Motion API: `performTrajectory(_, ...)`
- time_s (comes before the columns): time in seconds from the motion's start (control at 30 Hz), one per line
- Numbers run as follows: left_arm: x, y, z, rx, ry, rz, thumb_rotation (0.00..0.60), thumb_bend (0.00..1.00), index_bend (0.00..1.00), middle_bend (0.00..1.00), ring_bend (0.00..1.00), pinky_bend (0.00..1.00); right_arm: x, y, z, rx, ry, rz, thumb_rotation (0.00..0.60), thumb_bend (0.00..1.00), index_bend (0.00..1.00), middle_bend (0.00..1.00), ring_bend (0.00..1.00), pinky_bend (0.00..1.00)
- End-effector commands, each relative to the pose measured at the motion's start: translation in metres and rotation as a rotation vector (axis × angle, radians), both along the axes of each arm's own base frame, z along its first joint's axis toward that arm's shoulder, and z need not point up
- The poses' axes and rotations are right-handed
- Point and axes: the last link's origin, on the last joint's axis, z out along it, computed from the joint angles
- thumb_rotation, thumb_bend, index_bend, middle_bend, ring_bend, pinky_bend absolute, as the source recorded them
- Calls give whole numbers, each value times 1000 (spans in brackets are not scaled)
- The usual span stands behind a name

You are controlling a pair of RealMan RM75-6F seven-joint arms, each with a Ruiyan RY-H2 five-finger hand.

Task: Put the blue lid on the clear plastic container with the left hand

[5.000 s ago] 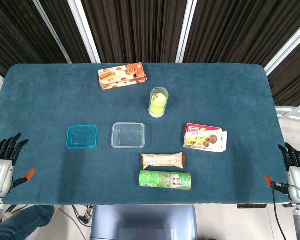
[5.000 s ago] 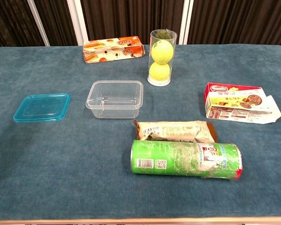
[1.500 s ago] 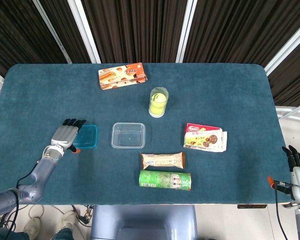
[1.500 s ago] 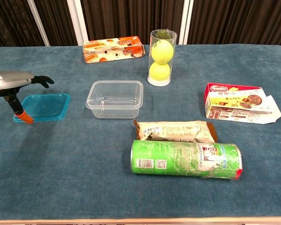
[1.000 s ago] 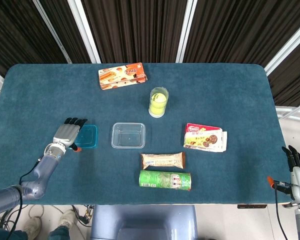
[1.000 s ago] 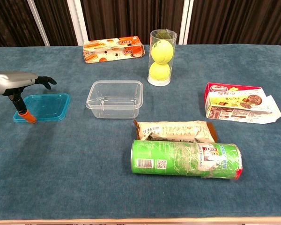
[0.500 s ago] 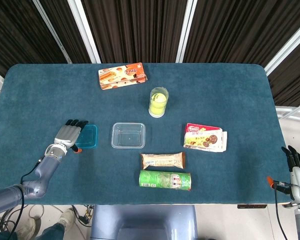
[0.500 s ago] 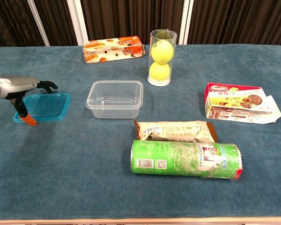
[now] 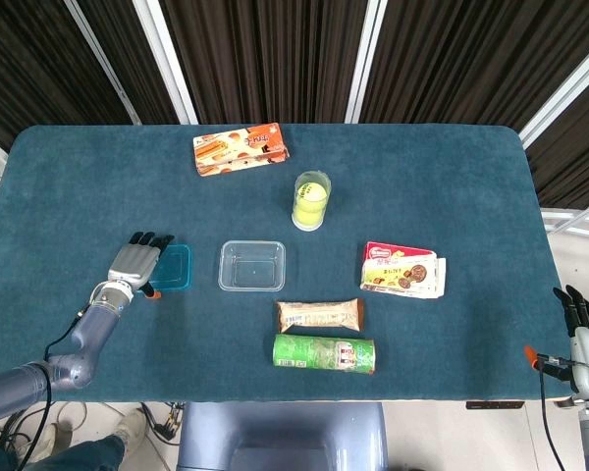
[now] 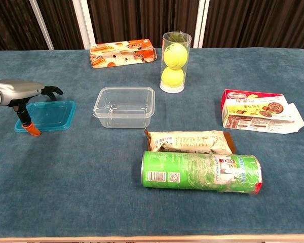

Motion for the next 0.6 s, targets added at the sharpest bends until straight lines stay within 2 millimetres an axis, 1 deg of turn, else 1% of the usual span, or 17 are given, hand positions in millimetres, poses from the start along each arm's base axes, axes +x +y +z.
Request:
performTrajectory(0.03,1,1,1,13,0,-7,600,95,48,310,0,0,0,0,0,0,-1,0,600,292,100,0,0,0)
performTrajectory(0.13,2,1,4,38,-6,-15,600,131,61,343,0,0,0,0,0,0,-3,0,600,291,101,0,0,0)
performTrajectory(0.6,3,2,19,64,-62,6,600,134,62,342,0,0,0,0,0,-1,-7,-1,600,292,100,0,0,0)
